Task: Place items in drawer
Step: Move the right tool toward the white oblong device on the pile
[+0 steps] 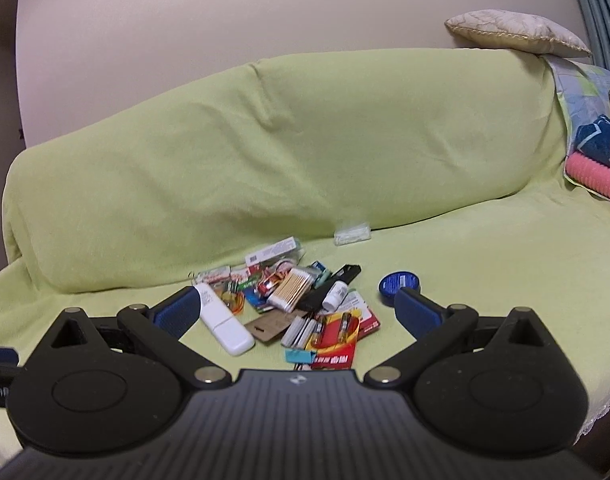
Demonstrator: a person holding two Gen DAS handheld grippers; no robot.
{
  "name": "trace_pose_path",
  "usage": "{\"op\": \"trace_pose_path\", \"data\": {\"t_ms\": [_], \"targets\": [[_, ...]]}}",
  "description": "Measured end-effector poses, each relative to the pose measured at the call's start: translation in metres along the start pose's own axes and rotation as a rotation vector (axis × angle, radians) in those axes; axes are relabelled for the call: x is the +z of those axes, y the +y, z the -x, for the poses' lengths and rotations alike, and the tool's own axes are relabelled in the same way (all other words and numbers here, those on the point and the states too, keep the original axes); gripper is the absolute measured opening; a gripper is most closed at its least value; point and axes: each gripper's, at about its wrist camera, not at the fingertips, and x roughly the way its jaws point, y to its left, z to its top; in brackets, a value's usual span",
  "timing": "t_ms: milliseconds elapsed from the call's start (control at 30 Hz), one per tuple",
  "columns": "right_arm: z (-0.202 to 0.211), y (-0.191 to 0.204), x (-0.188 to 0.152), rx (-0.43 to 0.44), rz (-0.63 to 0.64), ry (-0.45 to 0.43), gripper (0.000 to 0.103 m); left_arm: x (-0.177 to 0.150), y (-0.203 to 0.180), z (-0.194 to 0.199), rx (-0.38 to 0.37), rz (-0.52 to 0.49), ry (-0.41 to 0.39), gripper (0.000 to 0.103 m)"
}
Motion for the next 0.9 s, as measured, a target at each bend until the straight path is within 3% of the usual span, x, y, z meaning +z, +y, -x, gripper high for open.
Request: {"op": "trace_pose_path", "data": {"t_ms": [200,567,900], "targets": [[-0.020,-0.009,0.002,-0.005,-0.015,0.085,0.102,0.001,0.003,0.000,0.011,0.000,-0.022,0.100],[-0.035,0.009,-0.007,-0.042,0.072,0.045,0.102,0.004,0.010,0.000,0.033,0.004,-0.058,0.100],[-0.064,0.017,-0.022,-0.051,0.110,0.129,0.102,0.008,0.025,-0.032,0.026,0.057,0.008,0.100]]}}
